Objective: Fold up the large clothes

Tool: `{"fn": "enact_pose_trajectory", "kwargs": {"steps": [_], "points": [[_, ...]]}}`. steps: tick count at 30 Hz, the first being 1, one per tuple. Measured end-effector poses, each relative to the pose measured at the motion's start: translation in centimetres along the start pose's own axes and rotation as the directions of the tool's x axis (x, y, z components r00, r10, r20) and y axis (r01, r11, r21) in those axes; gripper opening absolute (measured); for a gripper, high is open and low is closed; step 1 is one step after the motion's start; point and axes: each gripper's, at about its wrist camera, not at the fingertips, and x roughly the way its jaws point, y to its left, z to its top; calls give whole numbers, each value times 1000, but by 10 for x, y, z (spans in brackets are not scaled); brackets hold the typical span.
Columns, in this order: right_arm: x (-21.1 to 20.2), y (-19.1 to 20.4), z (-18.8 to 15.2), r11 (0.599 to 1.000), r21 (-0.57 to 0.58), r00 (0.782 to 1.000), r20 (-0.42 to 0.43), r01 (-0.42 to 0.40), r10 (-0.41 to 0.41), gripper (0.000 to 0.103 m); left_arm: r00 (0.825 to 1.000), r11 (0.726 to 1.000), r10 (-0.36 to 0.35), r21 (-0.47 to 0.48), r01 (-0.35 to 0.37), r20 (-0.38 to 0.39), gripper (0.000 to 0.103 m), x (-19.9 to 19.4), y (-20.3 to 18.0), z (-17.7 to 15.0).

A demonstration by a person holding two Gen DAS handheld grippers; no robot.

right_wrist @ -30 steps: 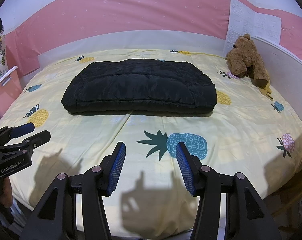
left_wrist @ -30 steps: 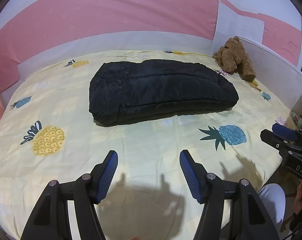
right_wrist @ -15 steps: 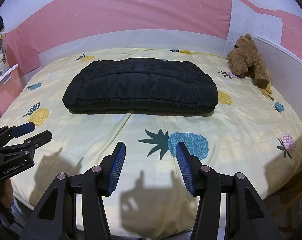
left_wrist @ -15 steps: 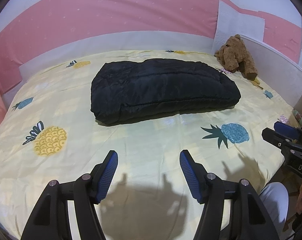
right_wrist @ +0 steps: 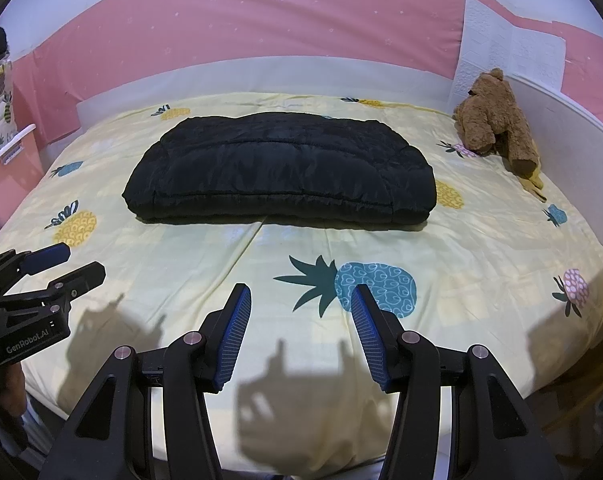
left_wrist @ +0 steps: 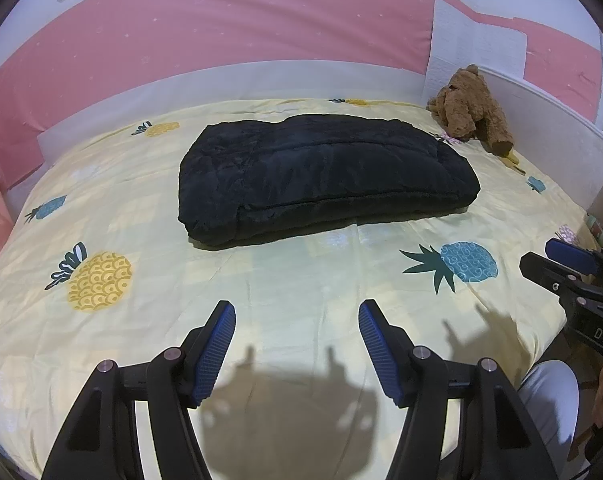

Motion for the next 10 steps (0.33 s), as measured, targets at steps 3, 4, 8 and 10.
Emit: {"fn": "enact_pose_trajectory", "kwargs": {"steps": [3,4,8,10], "points": [[0,1,0,1000,0,1000,0,2,-2,53,1000,1000,-7,5,7,9,64,-1,0,0],[0,0,0,1000,0,1000,1,2,-2,53,1000,1000,-8,7,7,13,64,-2,0,-1],[0,0,0,1000,0,1000,0,0,0,53,1000,1000,-8,13,7,30,64,-4,-1,-1],[0,-1,0,1000,-2,1000,0,-1,1,53,999,1000,-14,9,14,31,64,-3,1,-1]]}}
